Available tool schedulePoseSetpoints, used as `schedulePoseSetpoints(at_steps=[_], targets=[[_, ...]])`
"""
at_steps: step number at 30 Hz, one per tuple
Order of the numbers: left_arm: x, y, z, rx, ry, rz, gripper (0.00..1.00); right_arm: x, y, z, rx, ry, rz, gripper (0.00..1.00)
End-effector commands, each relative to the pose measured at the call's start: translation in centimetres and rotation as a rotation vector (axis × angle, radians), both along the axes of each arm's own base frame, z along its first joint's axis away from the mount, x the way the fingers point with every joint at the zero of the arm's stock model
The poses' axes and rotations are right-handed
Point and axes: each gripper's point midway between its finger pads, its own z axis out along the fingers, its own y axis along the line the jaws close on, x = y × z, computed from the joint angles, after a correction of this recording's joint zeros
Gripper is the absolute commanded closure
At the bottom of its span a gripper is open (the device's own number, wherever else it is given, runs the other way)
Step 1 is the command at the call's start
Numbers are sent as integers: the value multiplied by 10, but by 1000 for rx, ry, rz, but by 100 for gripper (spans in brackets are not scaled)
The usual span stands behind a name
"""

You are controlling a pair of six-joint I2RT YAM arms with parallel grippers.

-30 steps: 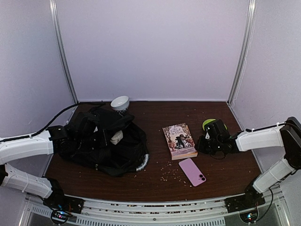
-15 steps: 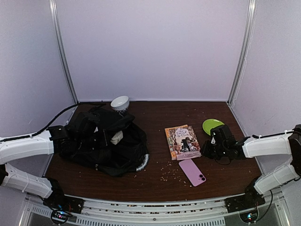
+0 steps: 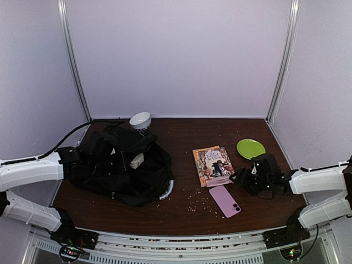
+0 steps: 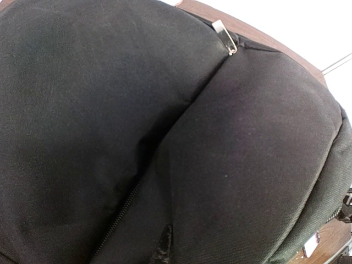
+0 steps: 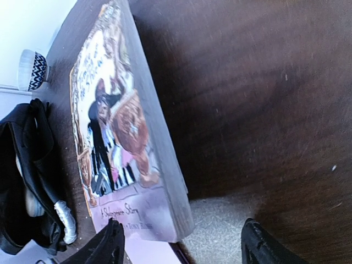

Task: Pack the student bag
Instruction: Pick up the book from the center of the board.

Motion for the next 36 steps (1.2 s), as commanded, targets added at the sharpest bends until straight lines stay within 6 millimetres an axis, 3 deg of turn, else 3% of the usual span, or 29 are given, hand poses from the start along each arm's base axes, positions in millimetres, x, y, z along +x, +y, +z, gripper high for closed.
schedulePoseSetpoints(at_steps=[1,15,26,36], targets=[[6,-8,7,-50,-17,2,100,1,13,-1,153,1,-36,27],[4,-3,7,-35,-16,10,100,7,27,-17,334,33,-104,36],[6,-4,7,-33,-17,8,100,4,6,-12,263,-12,-154,73],[5,-4,9,-37,-19,6,100,10,4,8,231,-78,-140,100]])
